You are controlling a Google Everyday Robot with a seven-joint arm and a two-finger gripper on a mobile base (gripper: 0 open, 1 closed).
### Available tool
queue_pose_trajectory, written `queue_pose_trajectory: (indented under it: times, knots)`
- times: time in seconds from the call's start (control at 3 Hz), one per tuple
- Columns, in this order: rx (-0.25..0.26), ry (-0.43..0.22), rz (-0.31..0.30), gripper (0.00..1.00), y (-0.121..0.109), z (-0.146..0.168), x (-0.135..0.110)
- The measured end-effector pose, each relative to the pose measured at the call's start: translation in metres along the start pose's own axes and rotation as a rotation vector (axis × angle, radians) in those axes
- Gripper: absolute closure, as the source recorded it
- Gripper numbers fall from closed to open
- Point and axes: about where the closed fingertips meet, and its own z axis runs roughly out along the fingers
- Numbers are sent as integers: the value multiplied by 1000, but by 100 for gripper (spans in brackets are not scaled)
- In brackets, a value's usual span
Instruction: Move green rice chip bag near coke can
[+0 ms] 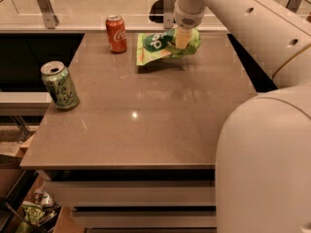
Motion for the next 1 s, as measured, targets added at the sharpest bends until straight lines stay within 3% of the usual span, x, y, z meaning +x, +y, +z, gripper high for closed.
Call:
queue_pose_trajectory:
  times: [1.0]
  knots:
    - [-12, 4, -4, 13, 4, 9, -1]
